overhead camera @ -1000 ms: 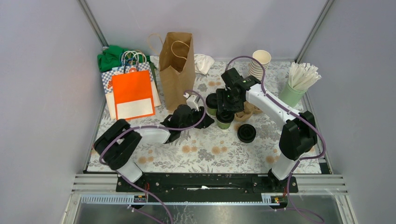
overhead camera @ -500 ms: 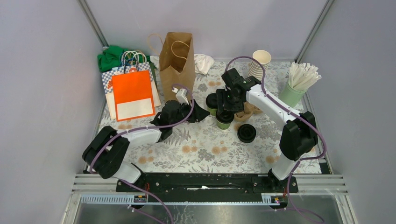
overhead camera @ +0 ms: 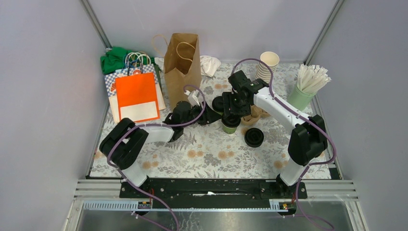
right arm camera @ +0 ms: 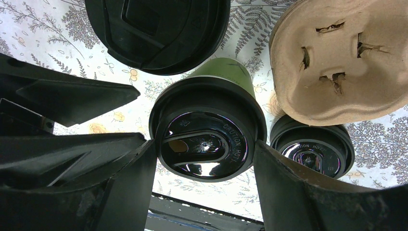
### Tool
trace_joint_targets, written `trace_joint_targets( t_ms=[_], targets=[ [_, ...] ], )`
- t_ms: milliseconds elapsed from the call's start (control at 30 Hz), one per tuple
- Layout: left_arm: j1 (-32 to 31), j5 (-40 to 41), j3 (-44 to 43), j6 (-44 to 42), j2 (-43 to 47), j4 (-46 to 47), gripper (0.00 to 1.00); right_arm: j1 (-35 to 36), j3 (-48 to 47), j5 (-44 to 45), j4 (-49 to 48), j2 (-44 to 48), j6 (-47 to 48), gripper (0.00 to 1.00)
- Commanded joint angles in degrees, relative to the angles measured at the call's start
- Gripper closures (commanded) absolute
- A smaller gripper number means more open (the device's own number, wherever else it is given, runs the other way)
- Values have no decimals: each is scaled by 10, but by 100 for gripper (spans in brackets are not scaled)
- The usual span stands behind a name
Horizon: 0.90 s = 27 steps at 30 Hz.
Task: Pack the takeout coffee
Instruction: Close the cup lid on the coffee cup.
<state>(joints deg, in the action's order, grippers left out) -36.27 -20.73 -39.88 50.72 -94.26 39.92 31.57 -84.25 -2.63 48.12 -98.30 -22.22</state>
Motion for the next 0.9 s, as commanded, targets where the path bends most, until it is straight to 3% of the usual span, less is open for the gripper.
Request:
trace_joint_targets(
  t_ms=[0, 367, 600, 867],
  targets=[
    [2, -21, -24, 22, -19, 48, 53, 9, 15, -13, 22, 1, 8, 38],
    [2, -26, -47, 24, -52, 41, 54, 9, 20, -22, 19, 6, 9, 38],
    [2, -22, -60, 12, -61, -4, 69, 9, 22, -28, 16, 4, 7, 38],
    [-1, -19, -58, 7, -68, -25, 77, 9, 28, -28, 7, -2, 6, 38]
  ],
)
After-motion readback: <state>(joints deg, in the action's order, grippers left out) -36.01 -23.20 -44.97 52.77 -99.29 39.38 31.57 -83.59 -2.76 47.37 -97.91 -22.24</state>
